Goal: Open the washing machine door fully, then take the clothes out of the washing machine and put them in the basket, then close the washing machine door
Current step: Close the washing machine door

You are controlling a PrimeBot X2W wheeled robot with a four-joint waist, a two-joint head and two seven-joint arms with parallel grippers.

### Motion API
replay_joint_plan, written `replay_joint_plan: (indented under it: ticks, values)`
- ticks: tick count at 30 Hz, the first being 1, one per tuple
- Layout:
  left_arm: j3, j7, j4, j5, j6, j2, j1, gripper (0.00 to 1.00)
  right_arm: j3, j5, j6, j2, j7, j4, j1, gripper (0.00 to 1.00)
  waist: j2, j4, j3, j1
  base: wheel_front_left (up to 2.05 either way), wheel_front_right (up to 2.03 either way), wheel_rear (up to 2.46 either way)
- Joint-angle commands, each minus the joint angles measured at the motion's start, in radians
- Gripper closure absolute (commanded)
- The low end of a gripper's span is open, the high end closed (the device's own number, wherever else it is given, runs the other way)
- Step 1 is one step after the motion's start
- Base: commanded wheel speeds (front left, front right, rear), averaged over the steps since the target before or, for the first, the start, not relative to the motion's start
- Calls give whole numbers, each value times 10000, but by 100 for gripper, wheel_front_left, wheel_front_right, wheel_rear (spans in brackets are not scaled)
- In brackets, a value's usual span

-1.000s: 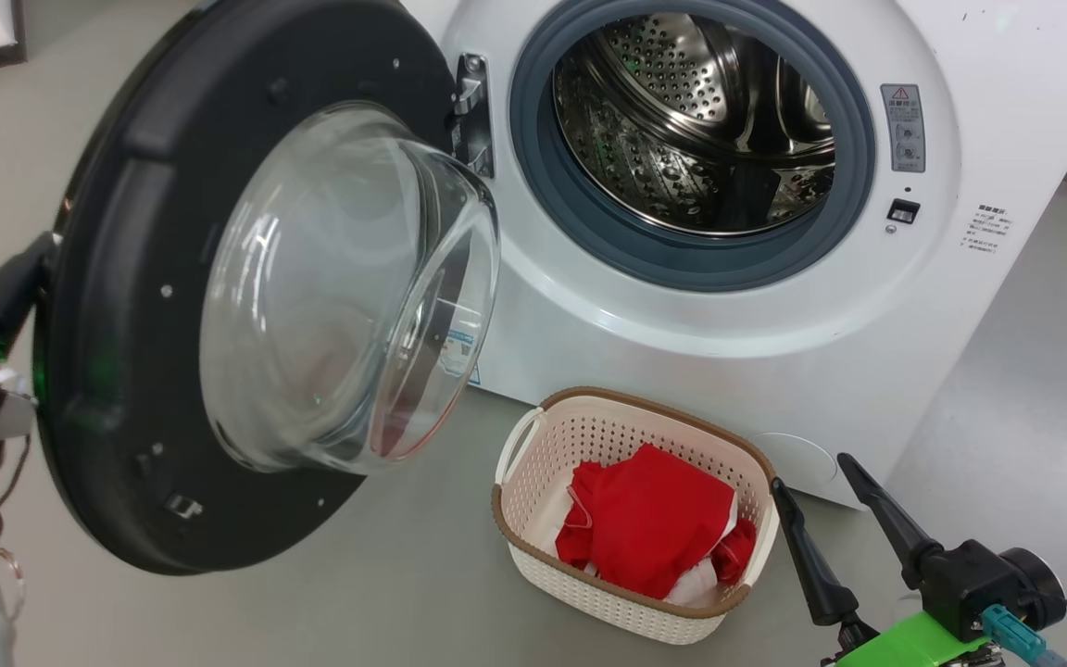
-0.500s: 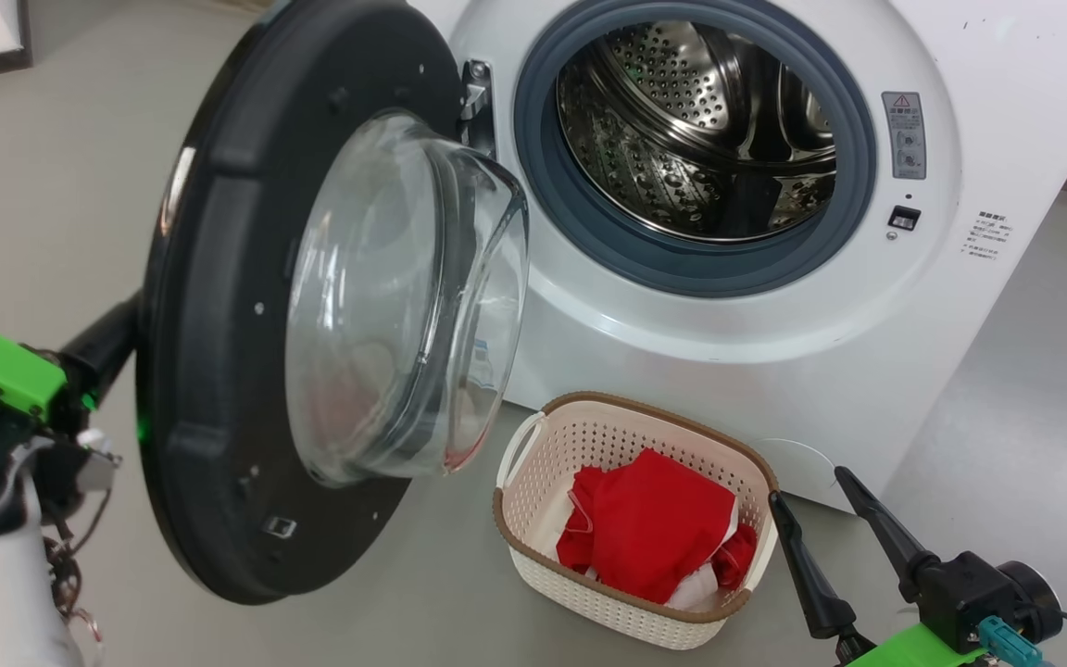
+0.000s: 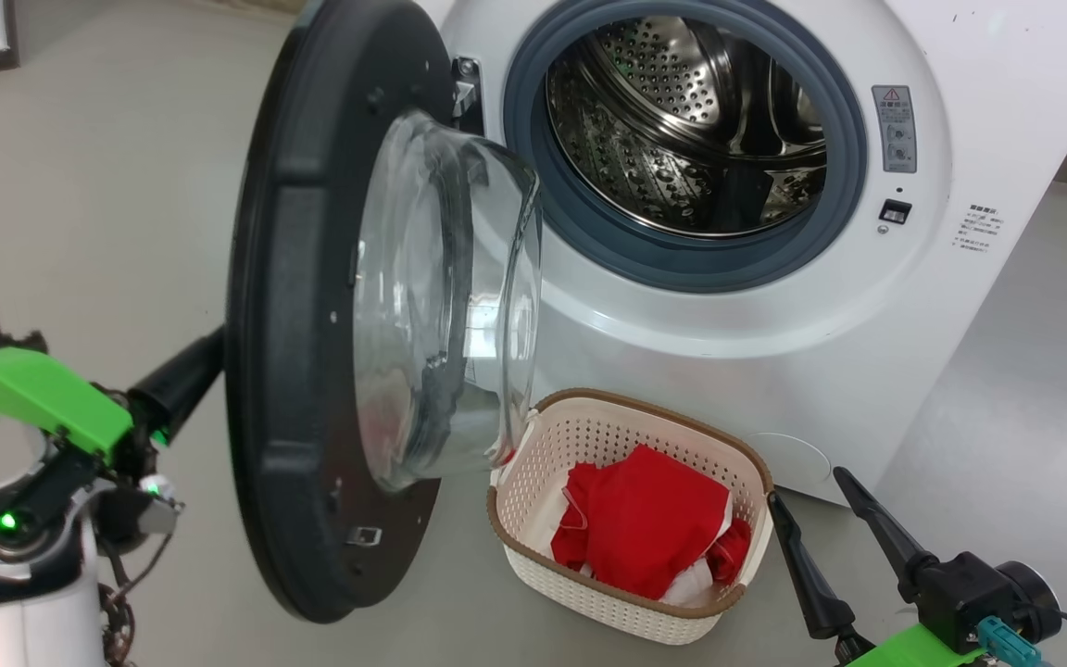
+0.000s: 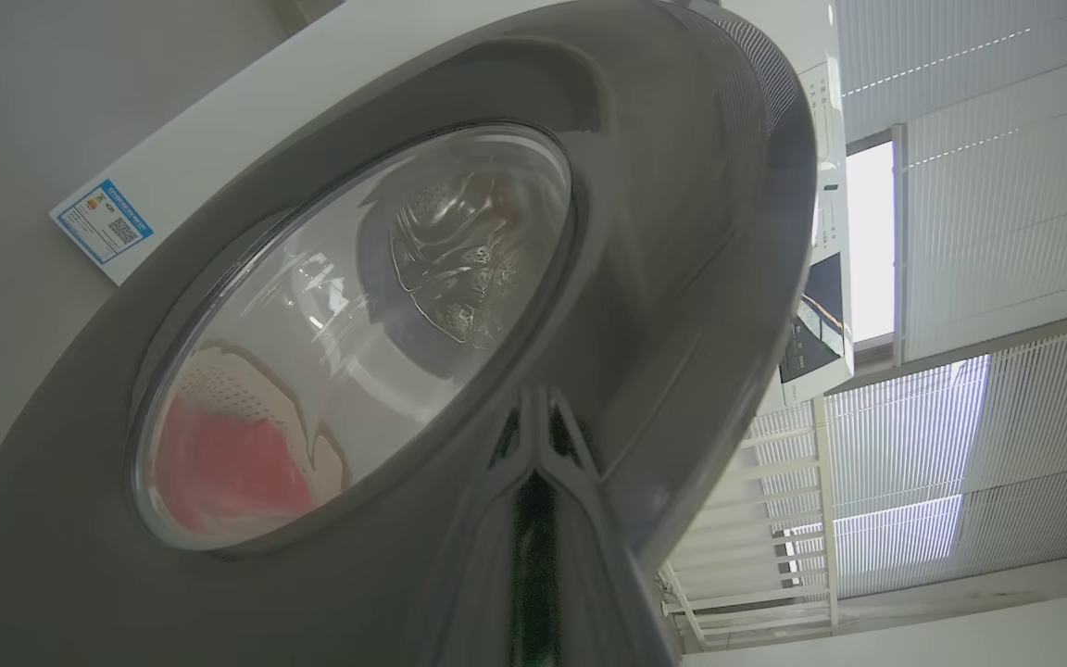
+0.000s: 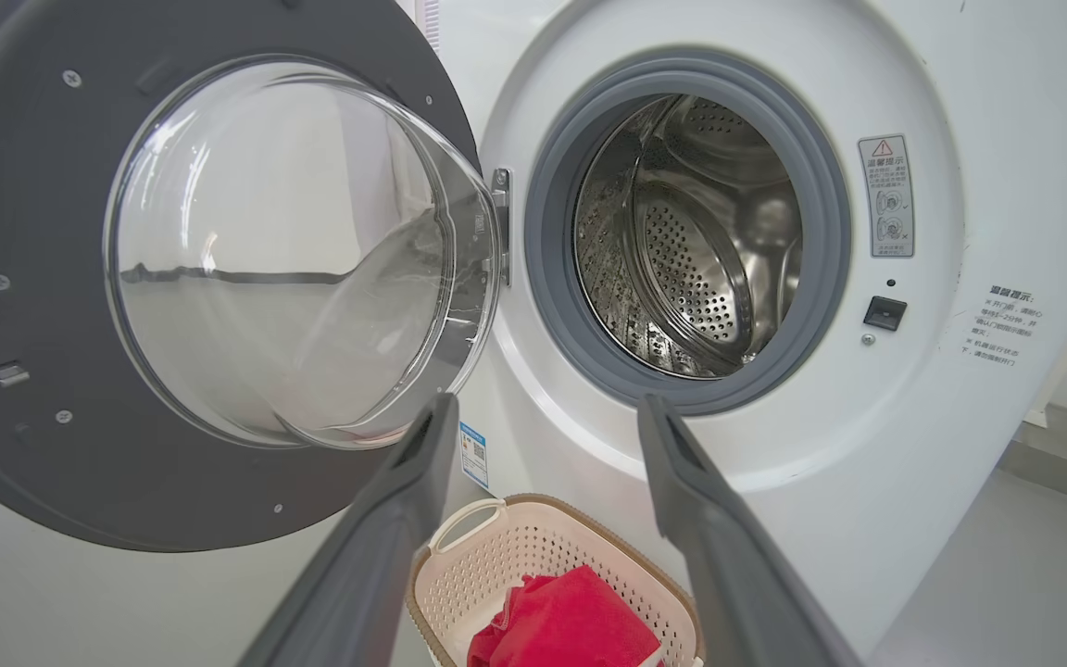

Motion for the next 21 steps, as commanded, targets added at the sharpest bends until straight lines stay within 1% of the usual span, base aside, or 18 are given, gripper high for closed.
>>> replay_joint_plan:
  ticks: [1,4,10,16,21]
  values:
    - [-11,189,-380,-133,24,103,29,100,262,-49,35,-101,-65,-210,-246,0,0,-11,14,0,0,0,0]
    - [-435,145,-608,-516,186,91,210,100,267,-40,35,-80,-65,-211,-297,0,0,-79,55,0,0,0,0]
    - [-1073,-107,-859,-1286,374,88,440,100,321,-24,35,-58,-65,-209,-316,0,0,-266,85,0,0,0,0]
    - [-1641,-363,-1077,-1817,463,87,621,100,285,-40,35,-96,-65,-223,-327,0,0,-421,142,0,0,0,0]
    - [-1919,-659,-1201,-2039,472,86,751,100,298,-39,35,-111,-65,-226,-371,0,0,-542,192,0,0,0,0]
